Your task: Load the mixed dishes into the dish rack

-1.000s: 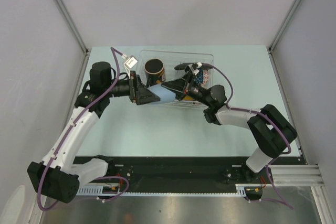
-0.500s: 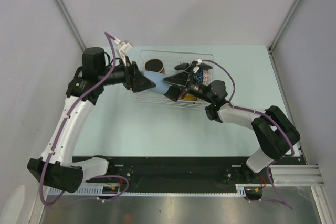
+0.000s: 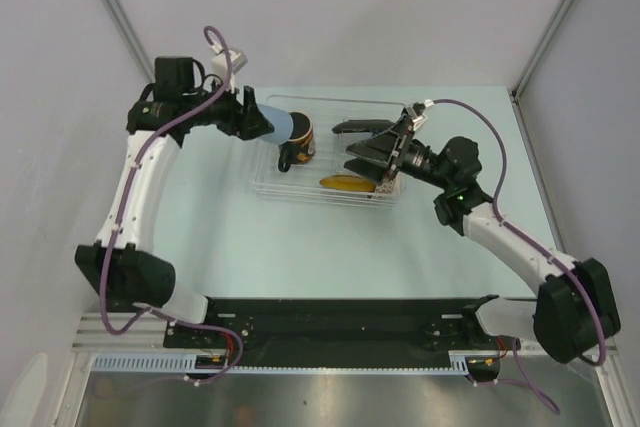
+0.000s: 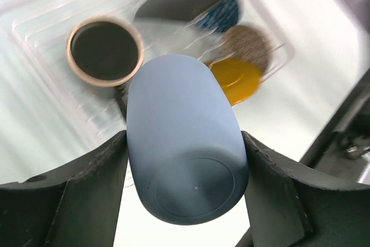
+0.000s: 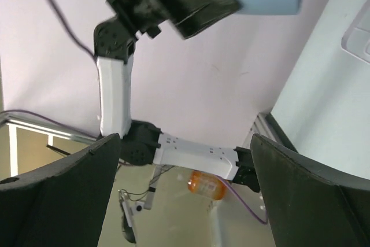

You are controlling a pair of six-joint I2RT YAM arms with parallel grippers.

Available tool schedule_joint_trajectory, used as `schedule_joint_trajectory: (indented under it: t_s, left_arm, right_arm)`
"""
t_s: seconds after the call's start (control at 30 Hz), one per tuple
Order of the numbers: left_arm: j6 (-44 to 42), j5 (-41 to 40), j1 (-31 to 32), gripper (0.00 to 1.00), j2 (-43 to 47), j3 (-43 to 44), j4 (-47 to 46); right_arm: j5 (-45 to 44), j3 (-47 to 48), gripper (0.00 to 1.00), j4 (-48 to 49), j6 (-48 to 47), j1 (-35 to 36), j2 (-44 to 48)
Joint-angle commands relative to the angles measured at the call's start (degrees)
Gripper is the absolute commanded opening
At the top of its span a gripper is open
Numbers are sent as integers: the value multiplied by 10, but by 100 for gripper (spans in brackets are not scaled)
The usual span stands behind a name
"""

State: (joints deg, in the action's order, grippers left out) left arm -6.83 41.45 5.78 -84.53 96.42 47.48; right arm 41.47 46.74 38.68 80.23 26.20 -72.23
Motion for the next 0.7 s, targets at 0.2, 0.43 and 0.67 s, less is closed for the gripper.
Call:
schedule_joint_trajectory:
  t_s: [0.2, 0.43, 0.67]
  left_arm:
    - [-84, -95, 51, 0, -53, -48, 16]
    - [-72, -90, 91, 1, -65, -80, -11]
    - [-62, -92, 105, 0, -108, -91, -37]
  right_arm:
    - [-6, 2, 100, -243, -168, -10, 100]
    - [-7, -10, 100, -241, -170, -11, 102]
    - [-7, -32, 100, -249, -172, -22, 118]
